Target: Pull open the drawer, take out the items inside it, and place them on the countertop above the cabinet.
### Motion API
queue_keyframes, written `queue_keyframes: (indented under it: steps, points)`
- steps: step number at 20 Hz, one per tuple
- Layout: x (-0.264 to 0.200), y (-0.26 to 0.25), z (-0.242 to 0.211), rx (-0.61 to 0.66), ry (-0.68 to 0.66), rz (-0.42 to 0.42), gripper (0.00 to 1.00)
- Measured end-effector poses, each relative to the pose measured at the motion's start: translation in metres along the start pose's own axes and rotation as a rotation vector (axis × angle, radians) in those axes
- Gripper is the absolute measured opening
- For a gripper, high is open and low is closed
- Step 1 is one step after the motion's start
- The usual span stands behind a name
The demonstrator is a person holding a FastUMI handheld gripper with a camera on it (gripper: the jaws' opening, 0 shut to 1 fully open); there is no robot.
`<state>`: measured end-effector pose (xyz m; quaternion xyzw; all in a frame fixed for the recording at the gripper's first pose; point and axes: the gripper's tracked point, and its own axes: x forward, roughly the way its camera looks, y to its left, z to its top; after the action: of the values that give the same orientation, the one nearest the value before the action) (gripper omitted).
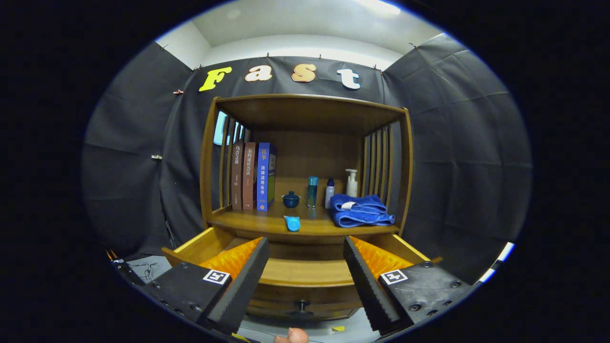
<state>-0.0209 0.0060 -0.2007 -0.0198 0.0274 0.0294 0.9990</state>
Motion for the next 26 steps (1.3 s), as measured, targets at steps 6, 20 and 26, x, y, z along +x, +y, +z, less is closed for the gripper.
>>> queue_keyframes:
  steps: [6,20,26]
  points:
    - [-0.005,0.008,-0.079,-0.009,0.083,0.003,0.99]
    - [0.013,0.004,-0.148,0.053,0.223,0.008,0.99]
    - [0.021,0.004,-0.147,0.051,0.233,0.015,1.00]
